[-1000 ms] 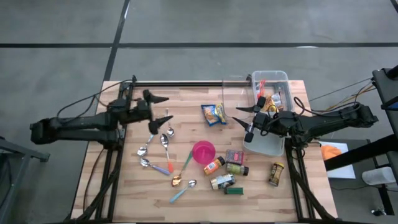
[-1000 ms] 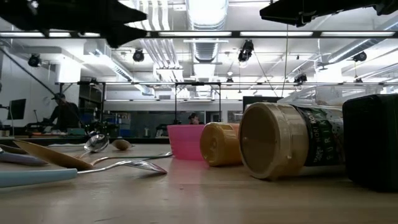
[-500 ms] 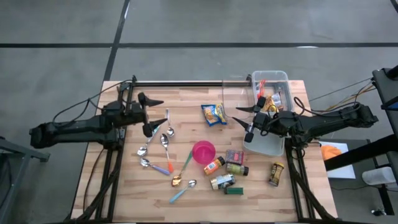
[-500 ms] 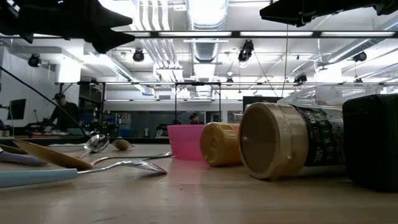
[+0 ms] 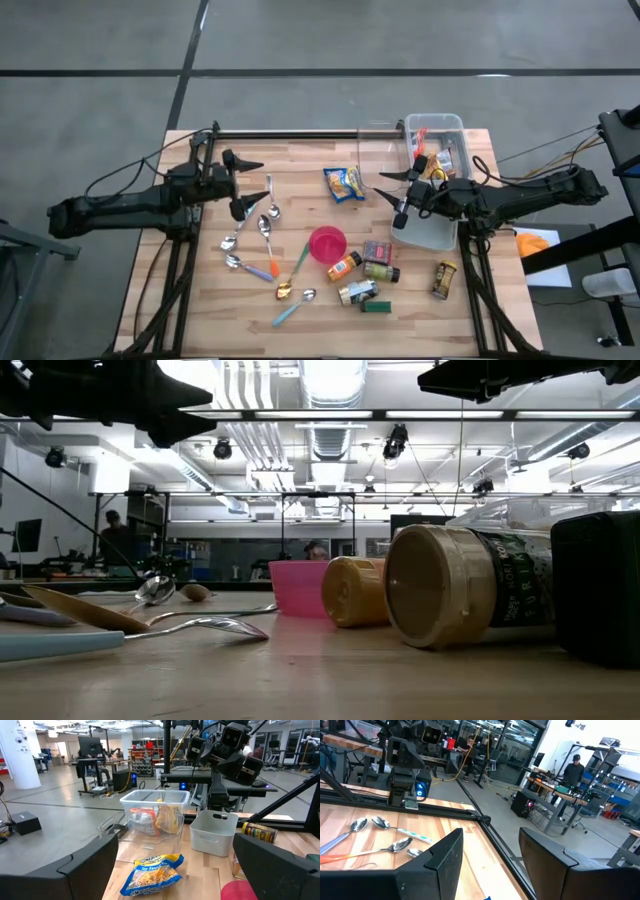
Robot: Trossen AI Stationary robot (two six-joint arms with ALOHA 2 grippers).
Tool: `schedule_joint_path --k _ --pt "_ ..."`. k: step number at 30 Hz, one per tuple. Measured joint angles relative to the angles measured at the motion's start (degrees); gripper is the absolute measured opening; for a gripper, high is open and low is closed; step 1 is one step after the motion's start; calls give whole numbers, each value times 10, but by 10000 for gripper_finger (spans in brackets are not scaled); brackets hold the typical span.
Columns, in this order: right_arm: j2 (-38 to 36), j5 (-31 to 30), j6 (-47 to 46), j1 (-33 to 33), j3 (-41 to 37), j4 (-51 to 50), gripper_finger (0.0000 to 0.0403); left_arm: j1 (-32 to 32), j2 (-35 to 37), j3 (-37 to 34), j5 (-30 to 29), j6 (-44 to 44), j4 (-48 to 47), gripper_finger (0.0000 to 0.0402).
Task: Pick & Place Food Item
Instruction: Put the blue noodle pack into the white bin
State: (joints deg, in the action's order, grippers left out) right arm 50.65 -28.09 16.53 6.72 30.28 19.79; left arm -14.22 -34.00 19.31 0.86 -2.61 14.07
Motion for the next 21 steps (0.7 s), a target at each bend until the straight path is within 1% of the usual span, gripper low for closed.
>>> schedule_joint_path --k 6,13,21 --pt "0 0 0 0 0 0 192 0 0 0 0 0 -29 396" --pt "0 0 0 0 0 0 192 0 0 0 0 0 -85 396" --pt "0 0 0 0 0 0 192 0 0 -1 0 0 -84 396"
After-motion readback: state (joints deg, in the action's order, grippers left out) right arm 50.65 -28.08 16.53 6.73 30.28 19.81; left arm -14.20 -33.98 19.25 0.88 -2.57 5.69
